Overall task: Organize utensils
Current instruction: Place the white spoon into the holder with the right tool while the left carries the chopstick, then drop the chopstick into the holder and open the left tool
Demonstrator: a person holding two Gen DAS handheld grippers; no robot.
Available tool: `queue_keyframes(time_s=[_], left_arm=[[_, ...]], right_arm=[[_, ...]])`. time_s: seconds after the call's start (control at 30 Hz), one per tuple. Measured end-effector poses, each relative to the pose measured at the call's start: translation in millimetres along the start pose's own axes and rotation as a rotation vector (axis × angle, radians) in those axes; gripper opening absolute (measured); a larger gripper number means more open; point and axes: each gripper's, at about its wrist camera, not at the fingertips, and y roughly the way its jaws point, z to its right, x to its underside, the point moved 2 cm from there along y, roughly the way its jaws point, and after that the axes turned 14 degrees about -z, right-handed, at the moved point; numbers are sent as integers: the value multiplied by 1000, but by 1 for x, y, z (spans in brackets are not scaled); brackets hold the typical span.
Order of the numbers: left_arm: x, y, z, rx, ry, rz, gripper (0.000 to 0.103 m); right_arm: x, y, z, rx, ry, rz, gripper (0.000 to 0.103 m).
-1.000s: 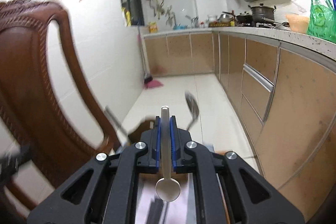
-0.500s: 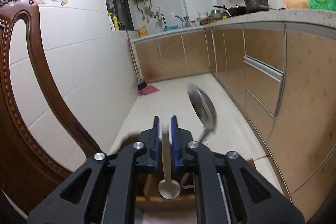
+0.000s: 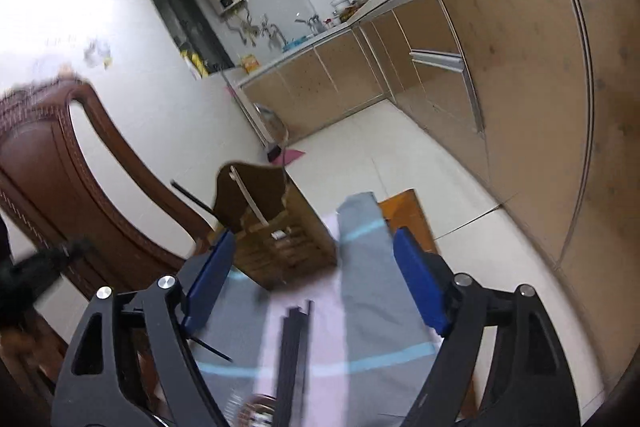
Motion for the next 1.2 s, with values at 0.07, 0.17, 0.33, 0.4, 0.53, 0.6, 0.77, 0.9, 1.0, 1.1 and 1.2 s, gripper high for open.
queue_keyframes(time_s=[0.07, 0.17, 0.33, 0.4, 0.53, 0.6, 0.77, 0.9, 1.0, 1.1, 1.2], left_arm=[[-5, 1, 4, 0, -7, -2, 7], [-20, -3, 16, -12, 5, 5, 7], [-69, -10, 36, -18, 1, 51, 7], [-90, -12, 44, -38, 1, 77, 7], [-128, -5, 51, -54, -18, 99, 7], [-144, 4, 52, -57, -33, 103, 7], [-158, 46, 39, -35, -95, 73, 7], [-148, 92, 23, -18, -147, 18, 7], [-127, 133, 11, -7, -179, -74, 7], [-103, 155, 4, -14, -173, -146, 20], [-73, 140, 12, -25, -103, -151, 63]], right_arm=[[2, 3, 3, 11, -18, -10, 80], [0, 8, 13, -6, 7, -44, 80], [-8, 5, 25, -22, 40, -36, 80], [-11, 6, 28, -31, 53, -38, 80], [-14, 7, 34, -41, 73, -38, 80], [-15, 8, 37, -46, 82, -40, 80], [-17, 9, 39, -52, 80, -41, 80], [-19, 13, 38, -56, 77, -50, 80], [-19, 16, 36, -60, 69, -62, 80], [-18, 17, 33, -63, 57, -70, 80], [-18, 16, 28, -61, 45, -71, 80]])
